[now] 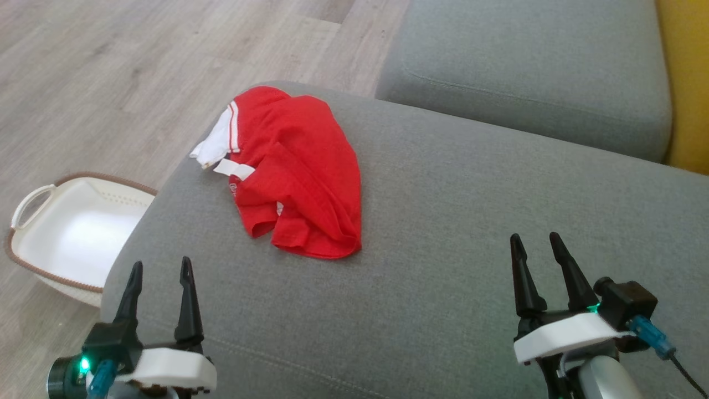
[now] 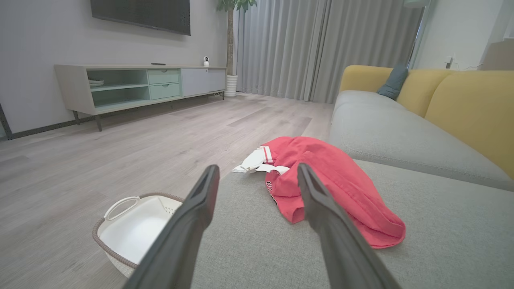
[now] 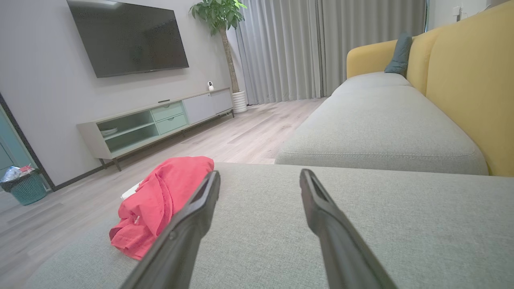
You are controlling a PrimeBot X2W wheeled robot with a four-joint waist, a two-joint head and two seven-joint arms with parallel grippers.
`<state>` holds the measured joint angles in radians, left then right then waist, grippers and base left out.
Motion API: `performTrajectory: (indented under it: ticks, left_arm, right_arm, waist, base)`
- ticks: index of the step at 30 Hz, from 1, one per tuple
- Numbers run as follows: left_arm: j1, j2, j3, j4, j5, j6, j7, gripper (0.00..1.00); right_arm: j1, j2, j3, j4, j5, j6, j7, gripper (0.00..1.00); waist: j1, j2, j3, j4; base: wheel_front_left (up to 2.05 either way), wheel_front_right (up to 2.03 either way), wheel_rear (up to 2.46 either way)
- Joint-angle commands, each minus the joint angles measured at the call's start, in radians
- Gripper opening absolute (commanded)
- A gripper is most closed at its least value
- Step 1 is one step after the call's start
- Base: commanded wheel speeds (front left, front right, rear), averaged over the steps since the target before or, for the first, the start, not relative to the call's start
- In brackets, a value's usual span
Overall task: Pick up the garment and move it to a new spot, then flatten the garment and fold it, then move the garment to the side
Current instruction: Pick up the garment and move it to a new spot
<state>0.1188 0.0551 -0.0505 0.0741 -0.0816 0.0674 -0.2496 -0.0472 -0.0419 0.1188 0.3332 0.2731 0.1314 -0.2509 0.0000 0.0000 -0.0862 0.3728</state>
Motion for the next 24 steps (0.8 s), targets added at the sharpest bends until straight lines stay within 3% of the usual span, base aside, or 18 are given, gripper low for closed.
performTrajectory:
  ticks: [1,17,24]
  left_arm:
    - [-0.041,0.000,0.034,-0.037,0.002,-0.002,-0.012,1.00]
    - [-0.038,0.000,0.062,-0.048,-0.002,0.000,-0.012,1.00]
    - [-0.106,0.037,0.099,-0.020,-0.038,-0.037,-0.012,1.00]
  right_arm:
    - [-0.021,-0.008,0.023,-0.027,0.007,-0.001,-0.011,1.00]
    - [-0.021,-0.008,0.022,-0.031,-0.004,-0.001,-0.011,1.00]
    - [-0.049,-0.008,-0.016,-0.046,-0.052,-0.001,-0.011,1.00]
  waist:
    - [0.0000,0.0000,-0.003,0.009]
    - [0.0000,0.0000,0.016,-0.013]
    - [0.0000,0.0000,0.100,-0.065]
  base:
    - [0.00,0.00,0.00]
    - [0.00,0.00,0.00]
    - [0.00,0.00,0.00]
